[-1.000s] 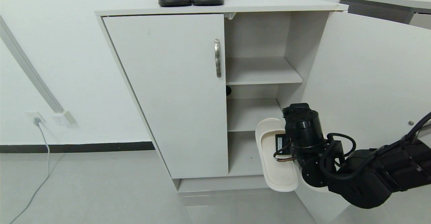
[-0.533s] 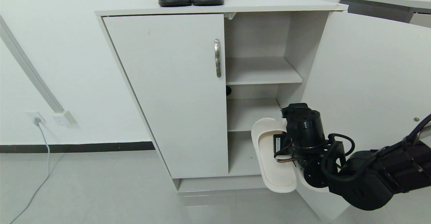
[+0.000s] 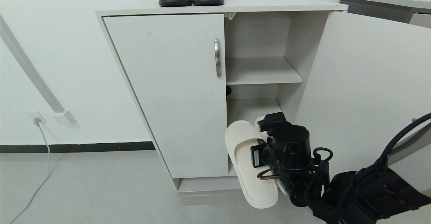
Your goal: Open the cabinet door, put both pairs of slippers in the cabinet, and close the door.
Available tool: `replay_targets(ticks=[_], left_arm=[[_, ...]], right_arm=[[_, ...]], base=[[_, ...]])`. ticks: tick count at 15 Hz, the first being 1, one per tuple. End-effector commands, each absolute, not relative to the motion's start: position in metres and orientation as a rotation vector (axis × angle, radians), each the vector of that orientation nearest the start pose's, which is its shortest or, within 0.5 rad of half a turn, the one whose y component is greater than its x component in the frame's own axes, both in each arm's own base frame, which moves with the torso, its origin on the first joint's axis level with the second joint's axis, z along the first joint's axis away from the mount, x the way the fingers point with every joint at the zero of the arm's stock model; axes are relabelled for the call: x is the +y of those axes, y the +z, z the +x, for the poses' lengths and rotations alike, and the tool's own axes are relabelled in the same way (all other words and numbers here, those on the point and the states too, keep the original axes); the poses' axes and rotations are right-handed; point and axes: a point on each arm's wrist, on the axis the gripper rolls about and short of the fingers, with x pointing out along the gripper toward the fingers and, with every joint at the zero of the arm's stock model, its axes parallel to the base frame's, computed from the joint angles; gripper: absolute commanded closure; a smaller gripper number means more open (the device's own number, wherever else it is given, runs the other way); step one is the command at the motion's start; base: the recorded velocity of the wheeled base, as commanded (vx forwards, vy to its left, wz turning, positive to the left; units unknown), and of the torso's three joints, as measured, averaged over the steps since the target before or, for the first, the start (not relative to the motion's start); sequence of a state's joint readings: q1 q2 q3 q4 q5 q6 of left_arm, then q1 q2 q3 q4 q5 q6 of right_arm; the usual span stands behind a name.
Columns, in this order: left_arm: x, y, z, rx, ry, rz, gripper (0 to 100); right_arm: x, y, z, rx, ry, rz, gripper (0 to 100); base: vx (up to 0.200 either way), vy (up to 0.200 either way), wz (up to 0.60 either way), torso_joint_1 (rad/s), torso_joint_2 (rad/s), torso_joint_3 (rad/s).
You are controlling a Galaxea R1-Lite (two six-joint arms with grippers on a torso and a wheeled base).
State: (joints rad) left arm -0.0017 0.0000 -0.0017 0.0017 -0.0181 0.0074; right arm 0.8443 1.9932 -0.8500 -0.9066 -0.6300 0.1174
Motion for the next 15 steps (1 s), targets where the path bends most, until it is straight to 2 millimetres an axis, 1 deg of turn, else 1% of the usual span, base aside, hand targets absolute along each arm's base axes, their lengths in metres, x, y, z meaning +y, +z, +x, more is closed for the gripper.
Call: replay_targets(ticks=[1,4,7,9,11,15], left_arm=[[0.0,0.076,-0.023,0.001,-0.02,0.008,100],[0.0,0.076,-0.023,0.001,-0.02,0.008,100],[0.0,0.076,-0.023,0.001,-0.02,0.008,100],[0.0,0.076,-0.023,0.001,-0.018,0.008,100],[0.0,0.076,-0.023,0.001,-0.018,0.008,100],[0.0,0.076,-0.023,0.001,-0.02,0.008,100]], right_arm=[[0.264,0.113,0.251,0.206,0.201,-0.06,100],[0.263,0.111,0.252,0.209,0.192,-0.062,100],[0.264,0.106,0.253,0.217,0.183,-0.068,100],[0.271,0.094,0.258,0.214,0.187,-0.065,100],[0.282,0.081,0.266,0.199,0.191,-0.053,100],[0.293,0.069,0.293,0.185,0.163,-0.038,100]], base=[[0.0,-0.2,0.0,0.002,0.0,0.002],[0.0,-0.2,0.0,0.002,0.01,0.002],[0.0,0.0,0.0,0.0,0.0,0.0],[0.0,0.0,0.0,0.0,0.0,0.0],[0.0,0.0,0.0,0.0,0.0,0.0],[0.0,0.0,0.0,0.0,0.0,0.0]])
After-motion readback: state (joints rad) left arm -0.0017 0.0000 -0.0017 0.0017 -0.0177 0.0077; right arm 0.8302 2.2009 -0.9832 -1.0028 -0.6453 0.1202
